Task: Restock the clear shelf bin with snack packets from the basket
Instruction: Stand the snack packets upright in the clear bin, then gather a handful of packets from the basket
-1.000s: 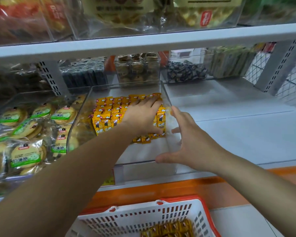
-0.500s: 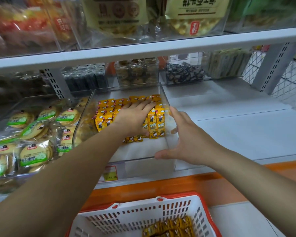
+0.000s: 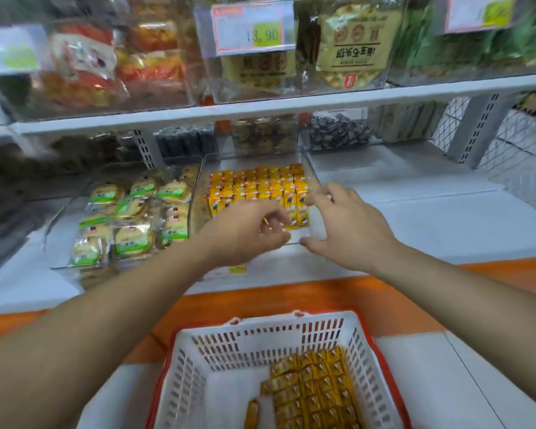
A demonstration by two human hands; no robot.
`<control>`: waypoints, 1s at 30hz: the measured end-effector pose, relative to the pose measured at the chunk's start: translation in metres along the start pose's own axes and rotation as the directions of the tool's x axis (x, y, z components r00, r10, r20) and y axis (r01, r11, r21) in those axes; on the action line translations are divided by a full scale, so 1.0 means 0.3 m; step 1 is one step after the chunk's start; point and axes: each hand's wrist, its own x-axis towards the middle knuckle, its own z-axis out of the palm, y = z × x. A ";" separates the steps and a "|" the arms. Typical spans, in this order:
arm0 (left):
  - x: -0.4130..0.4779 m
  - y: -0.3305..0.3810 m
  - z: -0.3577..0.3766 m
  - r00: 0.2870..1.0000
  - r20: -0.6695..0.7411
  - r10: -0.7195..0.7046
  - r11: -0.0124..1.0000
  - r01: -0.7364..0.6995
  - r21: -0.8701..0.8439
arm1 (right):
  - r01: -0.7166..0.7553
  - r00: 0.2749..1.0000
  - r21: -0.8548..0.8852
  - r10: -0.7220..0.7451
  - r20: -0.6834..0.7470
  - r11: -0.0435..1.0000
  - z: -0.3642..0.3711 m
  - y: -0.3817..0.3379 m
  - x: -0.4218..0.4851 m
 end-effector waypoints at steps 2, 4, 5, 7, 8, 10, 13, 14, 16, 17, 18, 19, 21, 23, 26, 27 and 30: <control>-0.145 -0.003 0.031 0.993 0.120 -0.017 0.999 0.012 0.036 | 0.055 0.998 0.043 -0.056 0.037 0.998 -0.004 -0.033 -0.068; -0.251 -0.032 0.104 0.965 0.255 -0.055 0.994 0.030 0.102 | 0.073 0.975 0.097 -0.091 0.203 0.993 0.030 -0.063 -0.141; -0.295 -0.049 0.153 0.940 0.329 -0.086 0.989 0.041 0.144 | 0.070 0.948 0.115 -0.101 0.301 0.991 0.062 -0.078 -0.179; -0.366 -0.091 0.261 0.868 0.466 -0.174 0.969 0.065 0.240 | 0.043 0.872 0.124 -0.098 0.480 0.991 0.157 -0.104 -0.256; -0.401 -0.114 0.323 0.830 0.514 -0.217 0.958 0.081 0.274 | 0.031 0.824 0.115 -0.090 0.559 0.993 0.219 -0.116 -0.300; -0.452 -0.168 0.443 0.776 0.562 -0.287 0.945 0.133 0.299 | 0.023 0.714 0.094 -0.082 0.695 0.995 0.353 -0.134 -0.371; -0.501 -0.235 0.606 0.733 0.572 -0.369 0.927 0.251 0.278 | -0.048 0.585 0.136 -0.083 0.807 0.989 0.526 -0.141 -0.456; -0.512 -0.252 0.652 0.711 0.582 -0.394 0.919 0.292 0.266 | -0.075 0.571 0.149 -0.080 0.817 0.986 0.574 -0.142 -0.475; -0.547 -0.299 0.765 0.653 0.615 -0.442 0.893 0.389 0.228 | -0.122 0.559 0.146 -0.053 0.827 0.982 0.694 -0.149 -0.512; -0.567 -0.324 0.822 0.628 0.621 -0.468 0.871 0.446 0.205 | -0.137 0.573 0.135 -0.033 0.819 0.981 0.752 -0.155 -0.527; -0.585 -0.349 0.876 0.606 0.618 -0.500 0.842 0.508 0.183 | -0.150 0.592 0.123 -0.011 0.806 0.981 0.805 -0.158 -0.540; -0.602 -0.372 0.926 0.589 0.606 -0.534 0.806 0.572 0.155 | -0.172 0.610 0.116 0.013 0.792 0.978 0.853 -0.162 -0.549; -0.621 -0.413 1.013 0.559 0.568 -0.604 0.722 0.686 0.093 | -0.200 0.644 0.098 0.055 0.763 0.975 0.934 -0.162 -0.554; -0.629 -0.449 1.088 0.529 0.524 -0.667 0.638 0.769 0.036 | -0.158 0.666 0.052 0.068 0.743 0.986 1.002 -0.154 -0.555; -0.635 -0.487 1.186 0.491 0.509 -0.707 0.559 0.829 -0.023 | -0.035 0.675 -0.063 0.070 0.735 0.997 1.073 -0.154 -0.572; -0.636 -0.493 1.213 0.492 0.510 -0.705 0.568 0.823 -0.009 | 0.003 0.685 -0.087 0.061 0.726 0.996 1.088 -0.157 -0.580; -0.637 -0.500 1.273 0.545 0.488 -0.681 0.661 0.745 0.091 | 0.044 0.694 -0.097 0.039 0.719 0.994 1.111 -0.167 -0.589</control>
